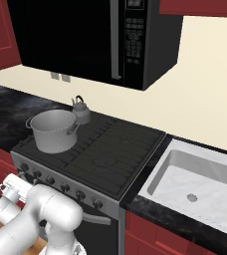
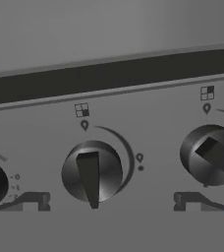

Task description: Pick the kettle from the cabinet and place it on a stove burner. Then pick the pot from the counter and place it on another stove burner. Finally, turn both burners on.

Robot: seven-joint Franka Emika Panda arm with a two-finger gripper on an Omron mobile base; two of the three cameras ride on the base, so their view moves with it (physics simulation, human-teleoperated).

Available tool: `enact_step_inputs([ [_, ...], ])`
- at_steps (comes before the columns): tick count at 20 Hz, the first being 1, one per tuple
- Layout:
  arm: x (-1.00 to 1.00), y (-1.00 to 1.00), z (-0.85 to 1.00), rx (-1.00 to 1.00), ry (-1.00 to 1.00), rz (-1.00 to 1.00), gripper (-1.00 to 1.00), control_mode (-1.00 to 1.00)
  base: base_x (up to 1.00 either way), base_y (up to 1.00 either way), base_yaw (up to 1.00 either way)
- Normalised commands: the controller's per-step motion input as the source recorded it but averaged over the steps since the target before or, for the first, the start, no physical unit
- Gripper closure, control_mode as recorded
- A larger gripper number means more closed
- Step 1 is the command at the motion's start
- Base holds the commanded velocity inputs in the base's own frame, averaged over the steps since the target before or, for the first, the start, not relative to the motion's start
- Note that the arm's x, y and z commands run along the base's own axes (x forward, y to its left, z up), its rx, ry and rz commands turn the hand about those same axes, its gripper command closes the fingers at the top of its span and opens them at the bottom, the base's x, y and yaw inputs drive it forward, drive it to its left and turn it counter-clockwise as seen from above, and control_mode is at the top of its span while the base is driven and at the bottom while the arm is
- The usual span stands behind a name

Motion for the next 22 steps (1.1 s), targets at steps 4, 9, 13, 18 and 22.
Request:
enact_step_inputs([
  [4, 0.0, -0.07, 0.0, 0.03, 0.0, 0.0, -1.0, -1.0, 0.0, 0.0, 0.0],
  [9, 0.0, -0.11, 0.0, 0.04, 0.0, 0.0, -1.0, -1.0, 0.0, 0.0, 0.0],
  [13, 0.0, -0.13, 0.0, 0.05, 0.0, 0.0, -1.0, -1.0, 0.0, 0.0, 0.0],
  [18, 0.0, -0.1, 0.0, 0.04, 0.0, 0.0, -1.0, -1.0, 0.0, 0.0, 0.0],
  [22, 0.01, -0.03, 0.01, 0.05, 0.0, 0.0, -1.0, -1.0, 0.0, 0.0, 0.0],
])
